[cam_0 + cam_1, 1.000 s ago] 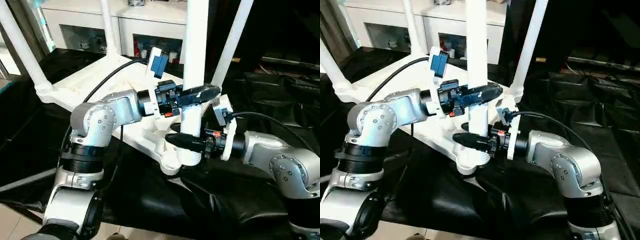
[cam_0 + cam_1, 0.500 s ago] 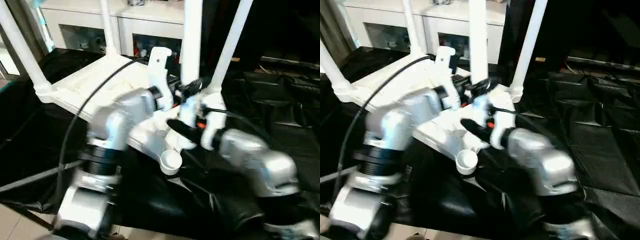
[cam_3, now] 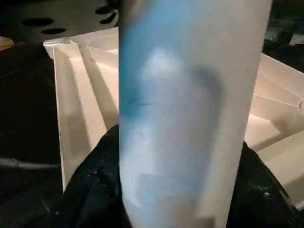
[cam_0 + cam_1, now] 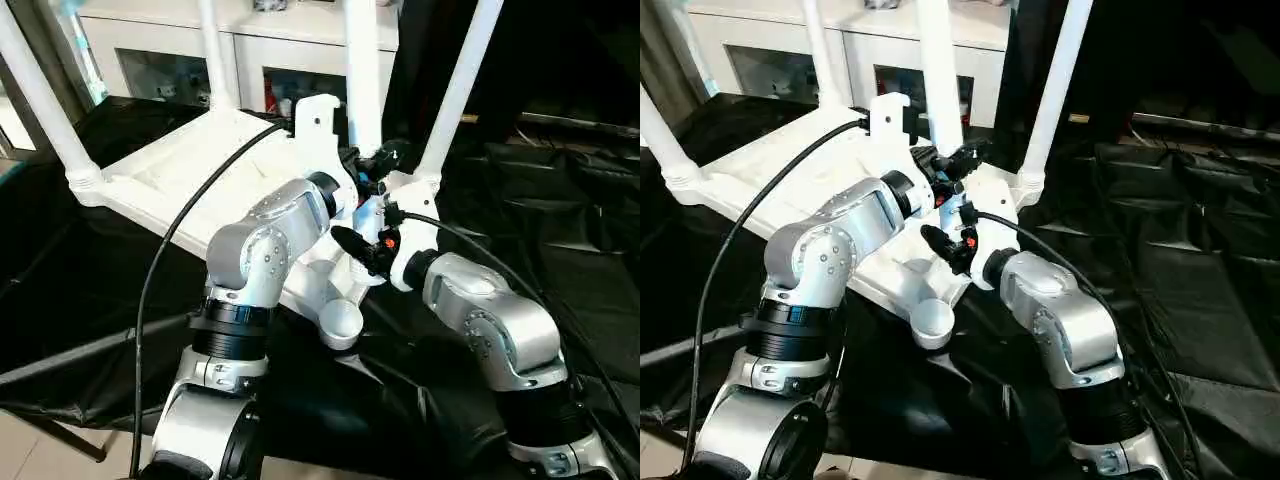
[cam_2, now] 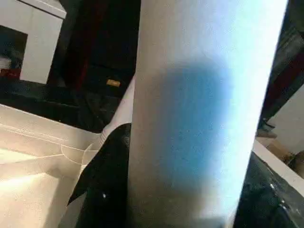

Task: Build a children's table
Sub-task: Pick table leg

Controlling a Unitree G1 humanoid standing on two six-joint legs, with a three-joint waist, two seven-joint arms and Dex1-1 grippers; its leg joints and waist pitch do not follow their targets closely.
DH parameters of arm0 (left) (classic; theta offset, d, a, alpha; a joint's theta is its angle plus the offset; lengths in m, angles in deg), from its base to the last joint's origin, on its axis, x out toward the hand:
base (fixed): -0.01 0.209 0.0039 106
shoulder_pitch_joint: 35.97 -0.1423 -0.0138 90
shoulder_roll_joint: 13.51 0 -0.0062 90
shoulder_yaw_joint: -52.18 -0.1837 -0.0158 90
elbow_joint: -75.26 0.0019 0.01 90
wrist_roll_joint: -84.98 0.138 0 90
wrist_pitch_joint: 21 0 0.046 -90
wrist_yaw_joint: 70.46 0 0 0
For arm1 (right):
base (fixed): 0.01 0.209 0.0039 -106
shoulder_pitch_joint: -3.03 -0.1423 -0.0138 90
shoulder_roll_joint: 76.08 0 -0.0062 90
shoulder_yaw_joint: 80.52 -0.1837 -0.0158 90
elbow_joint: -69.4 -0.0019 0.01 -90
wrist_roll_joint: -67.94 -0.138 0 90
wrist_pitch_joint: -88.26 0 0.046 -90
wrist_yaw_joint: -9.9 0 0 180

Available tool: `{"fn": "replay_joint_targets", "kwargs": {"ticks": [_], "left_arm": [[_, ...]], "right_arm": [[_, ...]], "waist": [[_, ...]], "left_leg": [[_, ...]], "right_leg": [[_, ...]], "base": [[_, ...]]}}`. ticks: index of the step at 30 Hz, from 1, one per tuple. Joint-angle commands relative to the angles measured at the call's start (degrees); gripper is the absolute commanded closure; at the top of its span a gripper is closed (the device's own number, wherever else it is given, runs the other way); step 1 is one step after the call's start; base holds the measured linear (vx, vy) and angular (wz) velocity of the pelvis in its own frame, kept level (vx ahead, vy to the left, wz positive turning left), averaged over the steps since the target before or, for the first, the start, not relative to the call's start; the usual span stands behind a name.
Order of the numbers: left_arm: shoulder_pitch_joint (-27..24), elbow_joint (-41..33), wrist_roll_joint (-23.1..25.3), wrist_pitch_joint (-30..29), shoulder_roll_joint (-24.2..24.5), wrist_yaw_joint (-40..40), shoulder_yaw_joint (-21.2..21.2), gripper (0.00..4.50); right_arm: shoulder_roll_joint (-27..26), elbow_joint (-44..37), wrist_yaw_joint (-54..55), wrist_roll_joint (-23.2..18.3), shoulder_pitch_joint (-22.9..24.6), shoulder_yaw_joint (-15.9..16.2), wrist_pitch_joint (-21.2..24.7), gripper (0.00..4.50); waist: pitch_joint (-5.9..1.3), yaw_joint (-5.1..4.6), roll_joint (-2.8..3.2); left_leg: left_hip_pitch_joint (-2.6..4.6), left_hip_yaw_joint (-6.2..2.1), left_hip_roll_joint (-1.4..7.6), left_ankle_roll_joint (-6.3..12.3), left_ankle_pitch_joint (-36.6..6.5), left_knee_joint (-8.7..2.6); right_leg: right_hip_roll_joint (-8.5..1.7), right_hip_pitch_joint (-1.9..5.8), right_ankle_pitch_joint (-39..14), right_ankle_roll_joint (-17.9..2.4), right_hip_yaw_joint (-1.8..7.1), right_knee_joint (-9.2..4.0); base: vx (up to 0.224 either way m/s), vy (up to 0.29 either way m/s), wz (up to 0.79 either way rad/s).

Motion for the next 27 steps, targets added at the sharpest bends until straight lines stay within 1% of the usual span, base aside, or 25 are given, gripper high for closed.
{"fn": "replay_joint_targets", "kwargs": {"ticks": [1,2,3,4,5,6,7,8,9,10,11,12,13,14,15,16,17,18,19,21,22,23,24,27], "left_arm": [[-0.4,-0.3,0.5,0.9,0.4,0.3,1.3,2.53],[-0.2,-1.0,-0.5,-0.7,2.3,-4.2,-0.4,2.54],[-0.2,-1.2,-1.0,-1.4,3.0,-5.5,-0.7,2.59],[-0.2,-1.5,-1.7,-2.4,3.9,-7.5,-1.2,2.60],[-0.2,-2.0,-3.4,-4.2,5.7,-11.0,-2.0,2.60],[-0.1,-2.2,-4.0,-4.8,6.3,-12.2,-2.2,2.60],[-0.1,-2.3,-4.2,-5.1,6.6,-12.9,-2.3,2.60],[-0.1,-2.6,-5.4,-6.2,7.8,-15.5,-2.8,2.60],[0.1,-3.1,-7.5,-7.9,9.1,-18.8,-2.8,2.60],[0.3,-3.7,-9.8,-9.7,10.5,-22.4,-3.0,2.60],[0.5,-4.3,-11.9,-11.2,11.5,-25.5,-2.9,2.60],[0.6,-4.7,-13.3,-12.1,11.9,-27.2,-2.7,2.60],[0.8,-5.3,-15.2,-13.4,12.5,-29.3,-2.4,2.60],[0.9,-5.5,-16.2,-14.0,12.8,-30.7,-2.1,2.60],[1.1,-5.8,-17.5,-14.6,13.0,-32.2,-1.8,2.60],[1.1,-5.8,-17.5,-14.6,13.0,-32.2,-1.8,2.60],[1.4,-6.0,-18.8,-15.2,13.2,-33.9,-1.5,2.60],[1.5,-6.1,-19.2,-15.4,13.2,-34.3,-1.4,2.60],[1.7,-6.2,-19.6,-15.6,13.3,-34.9,-1.4,2.60],[1.8,-6.0,-19.5,-15.5,13.2,-35.3,-1.7,2.60],[1.8,-5.9,-19.5,-15.4,13.4,-35.7,-1.9,2.60],[1.8,-5.7,-19.6,-15.3,13.6,-36.1,-2.2,2.60],[1.8,-5.7,-19.6,-15.3,13.7,-36.2,-2.3,2.60],[1.7,-5.7,-19.8,-15.4,14.0,-36.7,-2.5,2.60]], "right_arm": [[-0.3,-0.9,-1.6,-1.3,-0.8,-0.7,-2.4,1.81],[0.3,-1.6,-4.8,-3.7,-0.9,-1.9,-1.1,1.75],[0.9,-1.8,-5.8,-4.3,-0.9,-2.1,-0.6,1.48],[1.7,-2.1,-7.3,-5.1,-0.9,-2.4,0.2,1.39],[3.9,-2.8,-10.8,-7.3,-0.9,-2.9,2.0,1.37],[4.7,-3.1,-12.0,-8.2,-0.8,-3.2,2.8,1.37],[5.0,-3.2,-12.5,-8.7,-0.8,-3.4,3.1,1.37],[6.2,-3.6,-14.4,-10.6,-0.8,-4.3,4.6,1.37],[7.8,-4.2,-17.0,-13.1,-0.7,-5.3,6.6,1.37],[9.3,-4.7,-19.3,-15.5,-0.6,-6.4,8.6,1.37],[10.8,-5.2,-21.3,-17.0,-0.5,-6.8,10.0,1.37],[11.6,-5.5,-22.4,-17.9,-0.4,-6.9,10.8,1.37],[12.6,-5.9,-23.9,-18.9,-0.3,-7.0,11.9,1.37],[13.1,-6.0,-24.7,-19.5,-0.3,-6.9,12.3,1.37],[13.6,-5.9,-25.1,-19.8,-0.3,-6.9,12.7,1.37],[13.6,-5.9,-25.1,-19.8,-0.3,-6.9,12.7,1.37],[14.1,-5.8,-25.7,-20.1,-0.4,-6.7,13.2,1.37],[14.4,-5.8,-25.8,-20.2,-0.4,-6.6,13.3,1.37],[14.7,-5.8,-26.1,-20.3,-0.5,-6.5,13.8,1.55],[15.0,-5.8,-26.4,-20.5,-0.6,-6.4,14.4,1.73],[15.2,-5.8,-26.3,-21.0,-0.7,-6.5,14.8,1.73],[15.3,-5.8,-26.3,-21.4,-0.7,-6.6,15.2,1.90],[15.4,-5.9,-26.4,-21.7,-0.7,-6.7,15.4,1.90],[15.7,-6.0,-26.6,-22.0,-0.8,-6.6,15.7,2.15]], "waist": [[-3.78,-0.07,-0.32],[-3.76,-0.11,-0.39],[-3.80,0.00,-0.31],[-3.80,0.00,-0.19],[-3.77,0.07,-0.16],[-3.77,0.08,-0.13],[-3.76,0.18,-0.05],[-3.75,0.22,-0.12],[-3.80,0.31,-0.05],[-3.83,0.27,-0.09],[-3.88,0.47,-0.08],[-3.88,0.47,-0.08],[-3.89,0.49,-0.14],[-3.79,0.42,-0.27],[-3.74,0.40,-0.27],[-3.67,0.33,-0.26],[-3.56,0.26,-0.27],[-3.62,0.32,-0.28],[-3.57,0.30,-0.24],[-3.64,0.39,-0.20],[-3.63,0.39,-0.15],[-3.69,0.39,-0.19],[-3.68,0.38,-0.21],[-3.76,0.42,-0.19]], "left_leg": [[-0.04,0.60,-0.76,-0.88,-10.4,-3.72],[-0.10,0.59,-0.82,-0.51,-10.5,-3.77],[0.05,0.58,-0.84,-0.41,-10.4,-3.74],[0.17,0.57,-0.78,-0.33,-10.3,-3.74],[0.24,0.60,-0.71,-0.28,-10.0,-3.73],[0.18,0.65,-0.70,-0.27,-9.6,-3.69],[0.27,0.66,-0.67,-0.30,-9.6,-3.68],[0.33,0.75,-0.69,-0.20,-10.0,-3.64],[0.22,0.68,-0.63,-0.24,-9.5,-3.70],[0.33,0.73,-0.75,-0.14,-9.5,-3.62],[0.32,0.69,-0.64,0.11,-9.0,-3.64],[0.32,0.69,-0.64,0.11,-9.0,-3.64],[0.10,0.70,-0.66,0.21,-8.4,-3.56],[0.04,0.80,-0.71,0.38,-8.5,-3.53],[-0.02,0.79,-0.71,0.28,-8.5,-3.55],[-0.06,0.82,-0.77,0.27,-8.8,-3.59],[0.05,0.82,-0.74,-0.03,-10.0,-3.66],[0.10,0.80,-0.71,-0.26,-10.2,-3.62],[0.11,0.78,-0.68,-0.39,-10.3,-3.67],[0.25,0.71,-0.55,-0.71,-10.4,-3.73],[0.27,0.70,-0.54,-0.74,-10.3,-3.77],[0.26,0.69,-0.57,-0.76,-10.1,-3.75],[0.21,0.70,-0.57,-0.75,-10.1,-3.76],[0.16,0.73,-0.60,-0.77,-9.4,-3.67]], "right_leg": [[-1.94,3.53,-11.7,-5.5,1.66,-4.19],[-1.95,3.66,-12.3,-5.3,1.62,-4.19],[-1.99,3.58,-12.4,-5.3,1.61,-4.23],[-1.92,3.51,-12.1,-5.5,1.62,-4.11],[-1.89,3.57,-11.2,-6.1,1.70,-3.95],[-1.84,3.59,-10.0,-6.7,1.71,-3.82],[-1.86,3.49,-9.8,-7.1,1.73,-3.82],[-1.97,3.52,-10.1,-7.8,1.70,-3.94],[-2.02,3.62,-10.0,-8.2,1.71,-3.80],[-1.91,3.68,-9.9,-8.3,1.68,-3.71],[-1.93,3.78,-9.2,-8.8,1.73,-3.51],[-1.93,3.78,-9.2,-8.8,1.73,-3.51],[-2.02,3.94,-8.1,-9.6,1.69,-3.37],[-2.05,3.91,-8.7,-9.9,1.65,-3.55],[-2.10,3.93,-9.4,-9.9,1.63,-3.52],[-2.09,3.89,-10.6,-9.7,1.59,-3.68],[-2.23,3.78,-14.7,-8.7,1.53,-4.17],[-2.26,3.73,-16.3,-8.0,1.58,-4.33],[-2.22,3.66,-16.8,-7.8,1.59,-4.39],[-2.17,3.56,-16.4,-7.6,1.61,-4.35],[-2.15,3.54,-16.1,-7.7,1.60,-4.32],[-2.12,3.63,-15.5,-7.7,1.59,-4.23],[-2.14,3.62,-15.3,-7.8,1.61,-4.25],[-2.12,3.67,-13.8,-8.2,1.62,-4.08]], "base": [[0.000,0.000,0.00],[0.000,0.000,0.00],[0.000,0.000,0.00],[0.000,0.000,0.00],[0.000,0.000,0.00],[0.000,0.000,0.00],[0.000,0.000,0.00],[0.000,0.000,0.00],[0.000,0.000,0.00],[0.000,0.000,0.00],[0.000,0.000,0.00],[0.000,0.000,0.00],[0.000,0.000,0.00],[0.000,0.000,0.00],[0.000,0.000,0.00],[0.000,0.000,0.00],[0.000,0.000,0.00],[0.000,0.000,0.00],[0.000,0.000,0.00],[0.000,0.000,0.00],[0.000,0.000,0.00],[0.000,0.000,0.00],[0.000,0.000,0.00],[0.000,0.000,0.00]]}}
